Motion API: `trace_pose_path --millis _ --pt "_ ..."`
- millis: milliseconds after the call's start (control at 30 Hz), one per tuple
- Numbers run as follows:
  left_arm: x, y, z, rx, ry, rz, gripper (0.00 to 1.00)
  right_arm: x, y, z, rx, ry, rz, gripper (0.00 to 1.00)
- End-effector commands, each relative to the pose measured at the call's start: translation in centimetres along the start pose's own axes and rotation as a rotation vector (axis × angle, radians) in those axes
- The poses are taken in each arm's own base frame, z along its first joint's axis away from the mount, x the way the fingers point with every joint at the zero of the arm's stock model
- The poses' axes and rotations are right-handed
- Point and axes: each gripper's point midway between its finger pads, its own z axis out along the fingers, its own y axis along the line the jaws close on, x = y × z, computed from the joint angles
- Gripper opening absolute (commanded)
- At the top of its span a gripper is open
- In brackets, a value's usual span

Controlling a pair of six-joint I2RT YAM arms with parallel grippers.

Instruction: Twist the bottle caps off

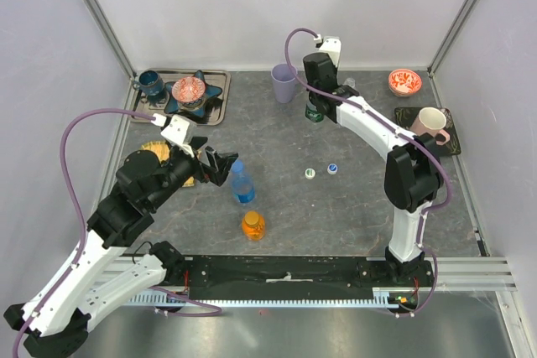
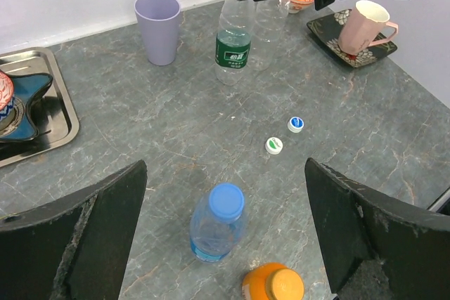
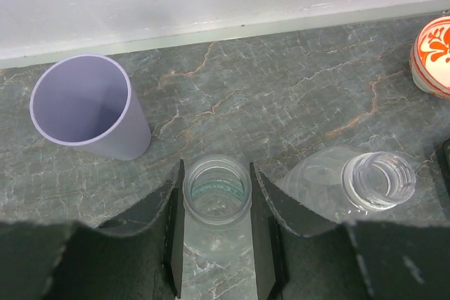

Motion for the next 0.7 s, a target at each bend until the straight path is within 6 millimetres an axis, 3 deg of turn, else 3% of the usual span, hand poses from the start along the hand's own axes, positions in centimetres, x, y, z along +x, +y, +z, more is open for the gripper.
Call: trace_pose_path --millis 0,67,200,300,467,667 --pt "-0.9 -0.2 0.3 0.012 -0.037 0.026 1.00 -1.3 0.2 0.7 -0.017 -0.016 0.050 0.00" --pt "-0.8 -0.2 0.5 0.011 -0.031 0.025 1.00 -1.0 0.3 0.6 -0.021 -0.005 0.044 0.06" --pt "-0.6 -0.3 0.7 0.015 -0.024 0.024 1.00 -1.0 0.3 0.4 -0.031 0.002 0.049 0.36" --pt "-0.5 -0.3 0.8 0.018 -0.021 0.021 1.00 -1.5 0.4 0.1 -0.039 -0.001 0.056 0.48" --pt "-0.4 -0.3 0.8 0.019 -0.019 0.020 1.00 -2.0 0.4 -0.2 -0.043 -0.001 0.055 0.57" --pt "-0.4 -0.4 0.8 0.023 -0.017 0.020 0.99 -2.2 0.3 -0.3 -0.046 0.000 0.060 0.61"
